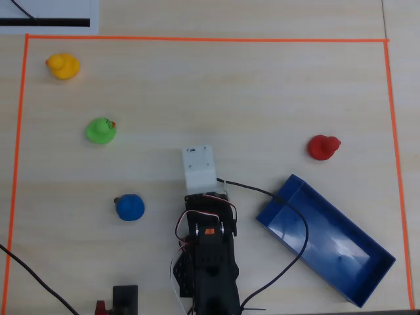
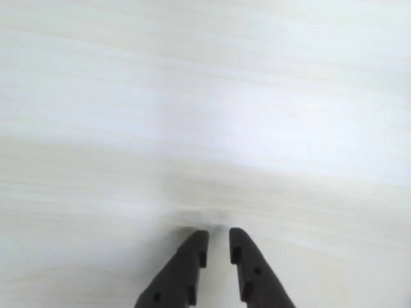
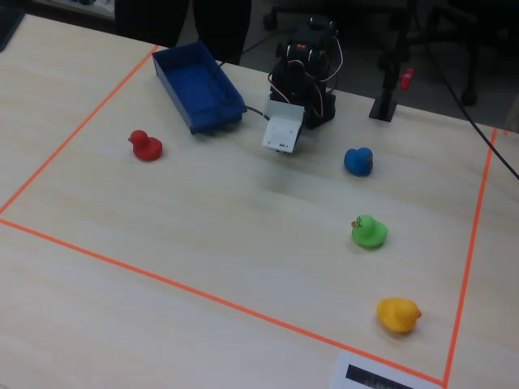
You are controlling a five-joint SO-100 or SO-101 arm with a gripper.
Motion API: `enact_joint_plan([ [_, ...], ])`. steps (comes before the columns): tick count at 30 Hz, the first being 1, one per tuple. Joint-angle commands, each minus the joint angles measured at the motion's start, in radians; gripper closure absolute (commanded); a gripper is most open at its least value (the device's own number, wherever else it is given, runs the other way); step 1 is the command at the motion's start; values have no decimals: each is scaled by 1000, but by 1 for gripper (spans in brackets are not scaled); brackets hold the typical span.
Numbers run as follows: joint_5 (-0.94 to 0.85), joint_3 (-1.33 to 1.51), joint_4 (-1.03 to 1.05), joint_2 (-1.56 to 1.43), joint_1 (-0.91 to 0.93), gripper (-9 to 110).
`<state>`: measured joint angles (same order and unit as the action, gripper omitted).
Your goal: Grasp red duck and put it into box.
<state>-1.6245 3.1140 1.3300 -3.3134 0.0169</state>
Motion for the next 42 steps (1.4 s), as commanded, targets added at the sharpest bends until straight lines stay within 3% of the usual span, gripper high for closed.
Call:
enact_joint_plan([
  [1,3,-3,17,3,-3,100],
  [35,0,-3,17,2,12,101],
  [37,-2,-3,-31,18,2,101],
  [42,12,-109,-368,255,57,101],
])
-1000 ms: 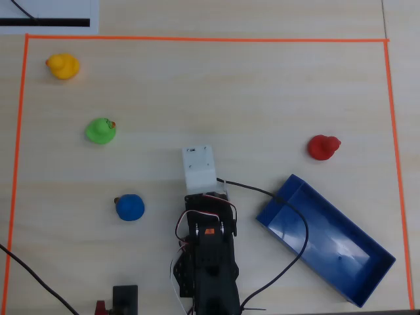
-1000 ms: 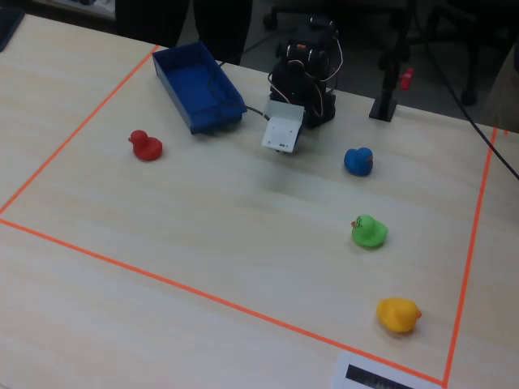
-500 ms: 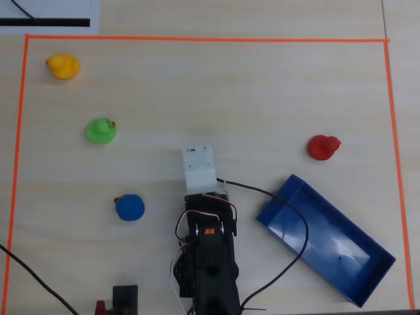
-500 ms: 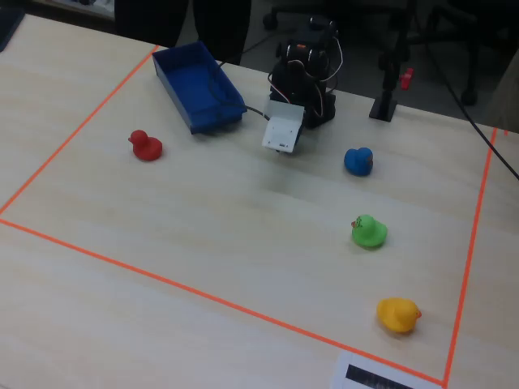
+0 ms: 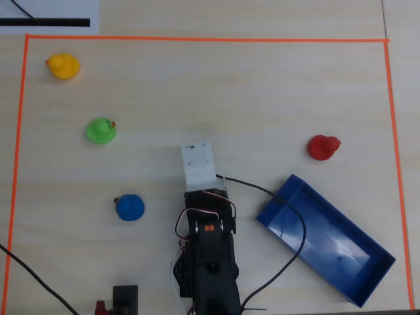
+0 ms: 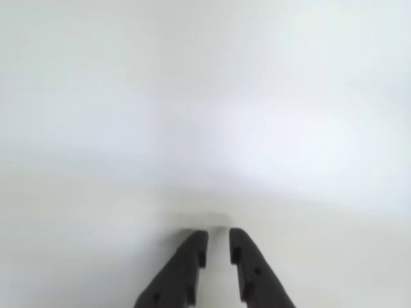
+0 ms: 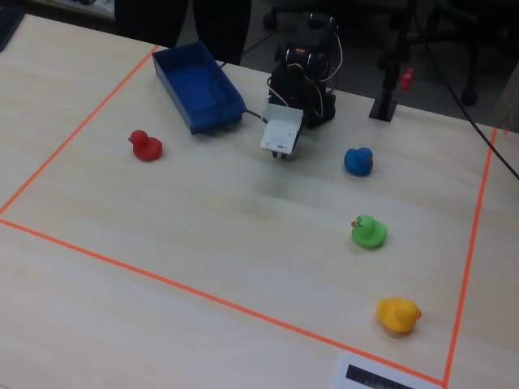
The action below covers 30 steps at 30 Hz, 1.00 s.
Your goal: Grasp red duck and put it into box.
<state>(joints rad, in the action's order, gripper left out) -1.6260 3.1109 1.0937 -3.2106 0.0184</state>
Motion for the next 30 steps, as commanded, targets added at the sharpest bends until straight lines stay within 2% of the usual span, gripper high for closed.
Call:
enact_joint_plan([
  [1,23,-156,-161,195,66,101],
  [10,172,-876,-265,716,190,101],
  [16,281,-1310,-425,1095,393,89],
  [23,290,-1474,-643,1358,657,84],
  [30,282,-1450,-828,1528,844,82],
])
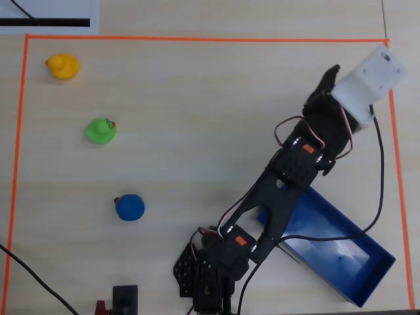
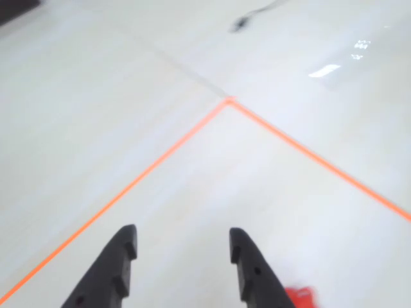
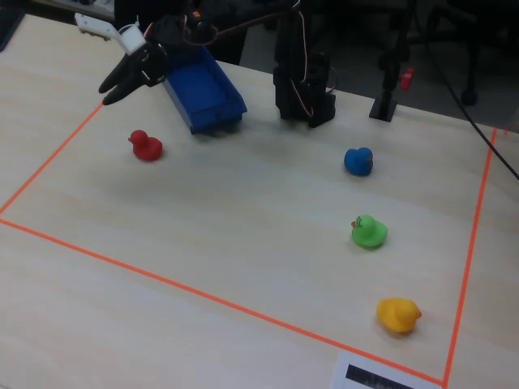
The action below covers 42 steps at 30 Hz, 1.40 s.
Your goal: Grasp red duck and put it into box.
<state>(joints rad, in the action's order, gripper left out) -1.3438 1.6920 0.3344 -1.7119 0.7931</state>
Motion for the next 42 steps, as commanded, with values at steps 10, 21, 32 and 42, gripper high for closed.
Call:
enact_joint_plan([
  [10,-61,176,-259,112,167,79],
  [21,-141,373,-242,61,152,75],
  [32,-238,374,-202,123,163,75],
  [42,-302,373,-176,169,172,76],
])
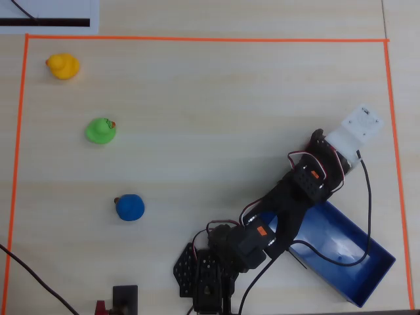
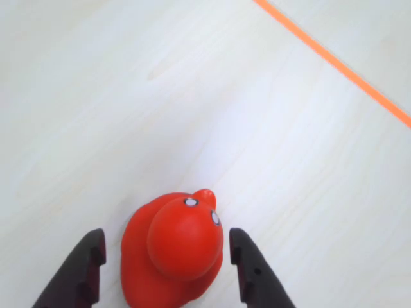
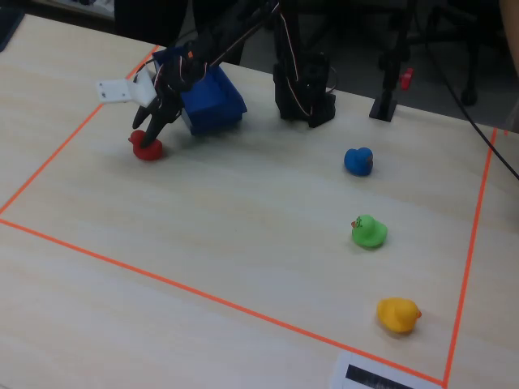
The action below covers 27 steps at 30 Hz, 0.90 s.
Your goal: Grasp red duck and put it into box.
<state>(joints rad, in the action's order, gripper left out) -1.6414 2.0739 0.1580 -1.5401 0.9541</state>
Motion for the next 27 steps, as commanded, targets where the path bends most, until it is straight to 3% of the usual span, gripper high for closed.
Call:
enact_joint_plan([
  [1,-6,-11,0,-2,11,76],
  [27,-12,-78,-12,86,20,81],
])
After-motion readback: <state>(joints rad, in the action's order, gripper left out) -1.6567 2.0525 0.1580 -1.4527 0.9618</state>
